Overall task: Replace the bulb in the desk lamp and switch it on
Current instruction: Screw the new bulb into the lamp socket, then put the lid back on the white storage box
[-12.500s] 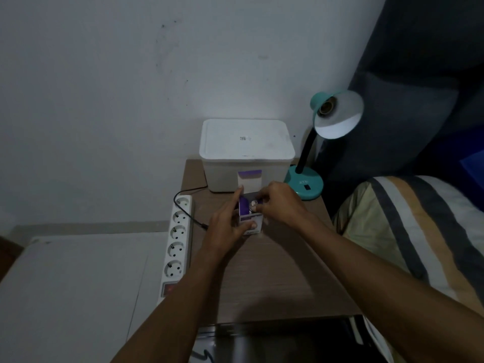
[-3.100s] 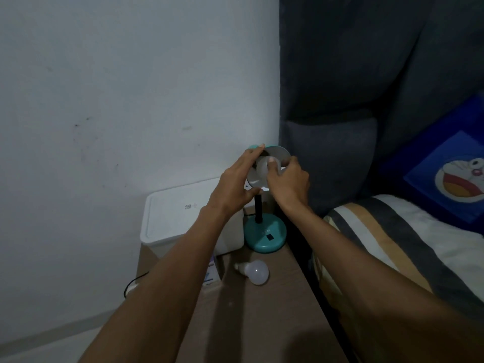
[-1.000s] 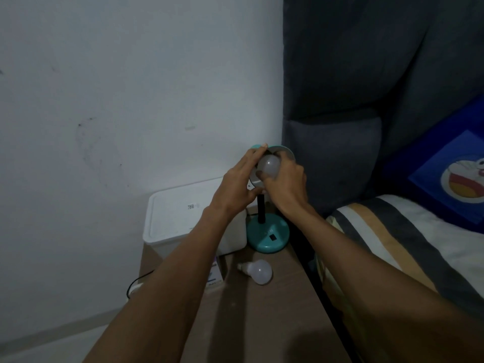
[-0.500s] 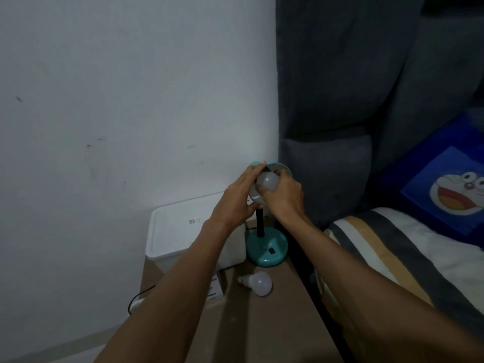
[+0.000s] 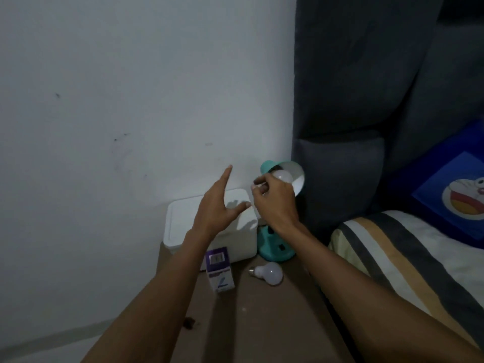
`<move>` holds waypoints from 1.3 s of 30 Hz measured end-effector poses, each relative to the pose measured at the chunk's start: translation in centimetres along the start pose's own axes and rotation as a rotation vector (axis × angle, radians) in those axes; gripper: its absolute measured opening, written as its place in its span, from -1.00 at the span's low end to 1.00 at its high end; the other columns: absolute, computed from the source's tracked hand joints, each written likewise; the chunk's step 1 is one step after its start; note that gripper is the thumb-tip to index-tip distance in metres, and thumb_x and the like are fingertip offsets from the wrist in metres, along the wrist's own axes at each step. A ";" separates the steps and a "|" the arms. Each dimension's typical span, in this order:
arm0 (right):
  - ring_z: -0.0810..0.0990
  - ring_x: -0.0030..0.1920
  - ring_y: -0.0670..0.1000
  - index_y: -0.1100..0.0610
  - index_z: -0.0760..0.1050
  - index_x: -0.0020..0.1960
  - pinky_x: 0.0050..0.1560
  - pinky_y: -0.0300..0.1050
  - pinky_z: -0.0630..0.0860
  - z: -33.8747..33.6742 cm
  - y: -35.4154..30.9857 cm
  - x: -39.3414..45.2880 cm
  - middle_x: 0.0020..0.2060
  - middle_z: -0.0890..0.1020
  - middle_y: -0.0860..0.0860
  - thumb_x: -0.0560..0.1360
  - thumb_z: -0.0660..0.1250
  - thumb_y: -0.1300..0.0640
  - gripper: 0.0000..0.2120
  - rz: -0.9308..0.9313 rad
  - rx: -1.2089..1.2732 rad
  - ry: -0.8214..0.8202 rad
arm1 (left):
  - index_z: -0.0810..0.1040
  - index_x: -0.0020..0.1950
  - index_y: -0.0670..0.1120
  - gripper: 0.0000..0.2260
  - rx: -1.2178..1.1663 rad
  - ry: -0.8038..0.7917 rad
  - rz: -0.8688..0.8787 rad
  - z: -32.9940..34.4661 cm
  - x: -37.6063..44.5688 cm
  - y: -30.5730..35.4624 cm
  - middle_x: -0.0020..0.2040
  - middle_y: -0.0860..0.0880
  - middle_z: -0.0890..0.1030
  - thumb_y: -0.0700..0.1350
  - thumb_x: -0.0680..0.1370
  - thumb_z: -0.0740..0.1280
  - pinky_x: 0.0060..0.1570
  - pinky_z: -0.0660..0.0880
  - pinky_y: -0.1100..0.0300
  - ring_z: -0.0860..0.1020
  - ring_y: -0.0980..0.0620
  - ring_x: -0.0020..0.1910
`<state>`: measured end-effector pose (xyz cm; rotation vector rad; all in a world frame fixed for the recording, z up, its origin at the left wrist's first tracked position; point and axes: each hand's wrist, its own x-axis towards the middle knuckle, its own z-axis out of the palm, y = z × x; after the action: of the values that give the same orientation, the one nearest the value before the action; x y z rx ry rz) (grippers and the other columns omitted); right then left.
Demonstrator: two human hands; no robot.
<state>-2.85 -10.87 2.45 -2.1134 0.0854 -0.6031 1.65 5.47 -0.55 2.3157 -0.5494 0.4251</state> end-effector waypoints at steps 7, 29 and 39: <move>0.50 0.34 0.14 0.11 0.41 0.46 0.32 0.09 0.47 6.9 3.6 -1.4 0.37 0.47 0.14 0.40 0.50 -0.20 -0.25 0.104 -0.136 -0.302 | 0.16 0.70 -0.04 0.08 0.128 0.036 -0.403 -3.0 -5.5 -8.6 0.67 -0.12 0.25 0.44 0.35 0.47 0.54 0.28 -0.16 0.21 -0.16 0.64; 0.53 0.27 0.04 0.05 0.28 0.39 0.16 0.09 0.59 9.5 6.2 -0.2 0.30 0.52 0.02 -0.10 0.57 -0.48 0.21 0.098 -0.022 -0.372 | 0.32 0.54 0.04 0.12 -0.075 0.040 -0.372 -5.5 -7.6 -11.5 0.42 -0.05 0.50 0.45 0.10 0.59 0.26 0.48 0.05 0.47 -0.01 0.36; 0.52 0.23 0.18 0.02 0.36 0.34 0.15 0.15 0.55 6.1 2.9 -4.3 0.21 0.57 0.07 0.07 0.42 -0.42 -0.05 0.077 -0.123 -0.335 | 0.28 0.54 0.04 0.19 0.015 0.068 -0.370 -8.9 -12.5 -8.1 0.38 -0.07 0.50 0.54 0.06 0.59 0.27 0.56 -0.19 0.48 -0.11 0.38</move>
<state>-3.43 -6.68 -4.36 -2.2899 0.0149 -0.1967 -6.28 20.40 -4.52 2.3411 -0.0786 0.3285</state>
